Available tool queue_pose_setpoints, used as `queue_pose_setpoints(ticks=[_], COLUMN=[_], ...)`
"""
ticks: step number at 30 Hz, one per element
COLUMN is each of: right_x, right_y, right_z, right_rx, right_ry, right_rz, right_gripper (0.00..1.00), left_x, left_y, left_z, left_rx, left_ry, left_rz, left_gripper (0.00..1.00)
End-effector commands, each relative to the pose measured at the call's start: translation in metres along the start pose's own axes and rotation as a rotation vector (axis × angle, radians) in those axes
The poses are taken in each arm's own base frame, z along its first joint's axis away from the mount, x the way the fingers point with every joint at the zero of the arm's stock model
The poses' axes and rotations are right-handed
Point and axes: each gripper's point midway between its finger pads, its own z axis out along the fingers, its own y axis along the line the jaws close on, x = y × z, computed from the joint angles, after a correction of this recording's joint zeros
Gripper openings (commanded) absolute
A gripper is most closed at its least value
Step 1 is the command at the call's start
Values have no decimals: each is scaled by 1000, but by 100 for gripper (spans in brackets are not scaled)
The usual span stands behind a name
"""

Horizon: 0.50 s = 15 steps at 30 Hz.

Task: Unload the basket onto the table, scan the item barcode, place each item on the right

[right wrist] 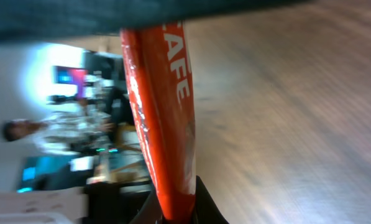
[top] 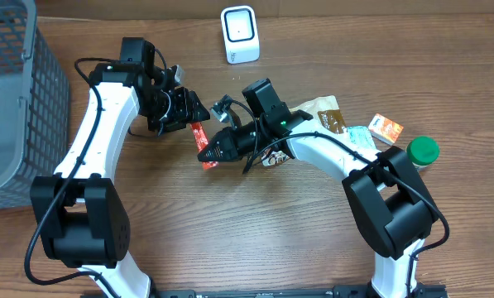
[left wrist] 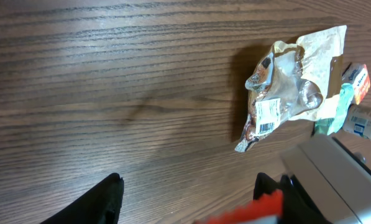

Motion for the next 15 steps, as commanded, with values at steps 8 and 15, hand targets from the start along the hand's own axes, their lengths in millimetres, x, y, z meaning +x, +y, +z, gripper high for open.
queue_pose_setpoints(ticks=[8,15], right_x=[-5,-14], right_y=[42,40], right_z=[-20,-25], right_rx=[-225,-221], right_ry=[75,46], right_rz=[240,257], right_gripper=[4,4], left_x=[-20,-33], left_y=[-44,-41], left_z=[-29,-47], left_rx=[328,405], left_ry=[-46,-95], left_rz=[51,44], left_gripper=[57,57])
